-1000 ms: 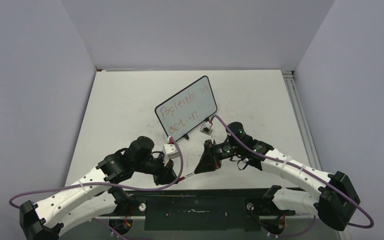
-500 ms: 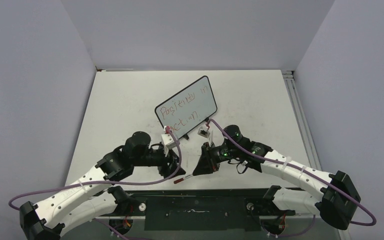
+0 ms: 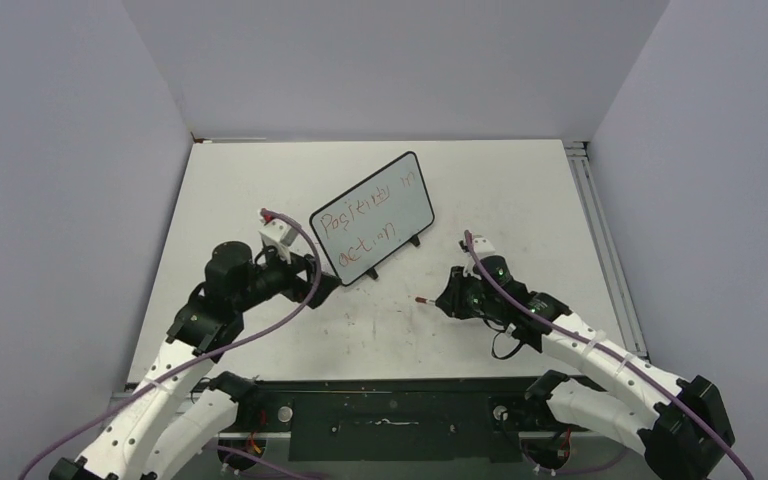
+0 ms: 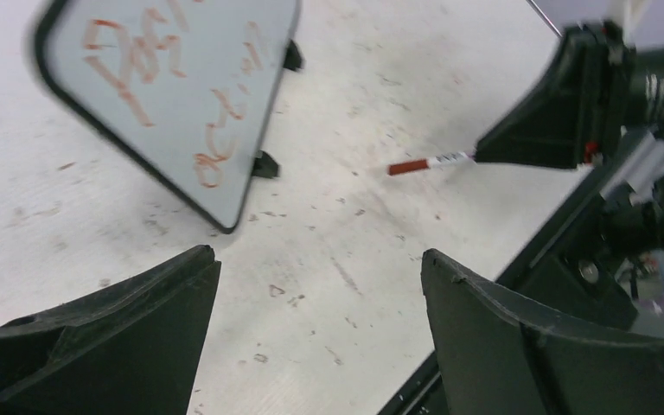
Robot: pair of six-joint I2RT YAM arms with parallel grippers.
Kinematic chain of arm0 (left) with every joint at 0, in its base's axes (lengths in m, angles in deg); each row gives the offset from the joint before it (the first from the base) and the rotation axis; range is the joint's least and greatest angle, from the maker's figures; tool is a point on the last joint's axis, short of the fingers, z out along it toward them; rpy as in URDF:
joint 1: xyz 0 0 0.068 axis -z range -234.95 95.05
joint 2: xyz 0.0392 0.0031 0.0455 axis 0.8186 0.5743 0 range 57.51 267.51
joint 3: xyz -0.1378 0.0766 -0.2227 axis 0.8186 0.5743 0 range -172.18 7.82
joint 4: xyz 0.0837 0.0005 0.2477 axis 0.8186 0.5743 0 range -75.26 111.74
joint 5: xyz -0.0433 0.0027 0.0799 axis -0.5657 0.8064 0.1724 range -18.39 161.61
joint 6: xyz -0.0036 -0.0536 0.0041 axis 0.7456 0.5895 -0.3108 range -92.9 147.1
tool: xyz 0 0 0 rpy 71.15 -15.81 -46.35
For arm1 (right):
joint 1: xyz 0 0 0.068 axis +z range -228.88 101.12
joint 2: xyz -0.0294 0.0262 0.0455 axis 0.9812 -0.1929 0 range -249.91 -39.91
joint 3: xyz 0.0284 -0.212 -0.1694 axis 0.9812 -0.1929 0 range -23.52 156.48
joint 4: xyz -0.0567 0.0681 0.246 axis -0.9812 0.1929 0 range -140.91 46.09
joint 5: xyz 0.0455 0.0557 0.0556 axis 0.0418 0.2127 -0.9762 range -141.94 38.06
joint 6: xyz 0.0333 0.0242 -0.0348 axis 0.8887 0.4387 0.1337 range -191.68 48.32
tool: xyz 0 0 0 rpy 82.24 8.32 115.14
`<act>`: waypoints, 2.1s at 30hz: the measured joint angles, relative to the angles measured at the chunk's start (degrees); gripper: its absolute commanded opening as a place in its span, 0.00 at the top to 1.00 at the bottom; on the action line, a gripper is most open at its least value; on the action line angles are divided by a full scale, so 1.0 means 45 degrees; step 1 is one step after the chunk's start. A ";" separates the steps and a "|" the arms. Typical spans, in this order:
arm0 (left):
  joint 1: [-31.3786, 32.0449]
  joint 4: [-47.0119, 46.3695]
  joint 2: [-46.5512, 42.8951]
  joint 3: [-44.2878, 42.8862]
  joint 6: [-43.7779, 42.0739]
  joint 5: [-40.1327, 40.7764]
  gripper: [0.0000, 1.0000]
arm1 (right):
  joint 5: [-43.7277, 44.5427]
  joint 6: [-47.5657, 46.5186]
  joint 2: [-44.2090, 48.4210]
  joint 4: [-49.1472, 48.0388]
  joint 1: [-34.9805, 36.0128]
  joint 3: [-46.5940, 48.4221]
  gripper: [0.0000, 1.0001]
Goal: Write a sentence on the whiteboard
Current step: Place the whiteboard marker at the center of the board, then reset both arms
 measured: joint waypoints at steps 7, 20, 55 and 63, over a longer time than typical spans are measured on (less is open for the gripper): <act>-0.3623 0.0083 -0.0962 0.0005 0.0826 0.0554 0.11 | 0.2885 0.0330 0.0432 -0.0345 -0.0010 -0.1671 0.92; -0.4342 0.1428 -0.0835 0.0005 0.0899 0.3672 0.03 | 0.5124 0.0884 -0.0865 -0.1734 -0.0034 -0.2414 0.43; -0.4342 0.2103 -0.1758 -0.0554 0.1656 0.7664 0.04 | 0.7004 -0.1122 0.3696 0.2064 -0.5756 0.1404 0.10; -0.4342 0.2132 -0.2472 -0.0554 0.1564 0.7548 0.04 | 0.7179 -0.1413 0.4639 0.2055 -0.5775 0.1452 0.10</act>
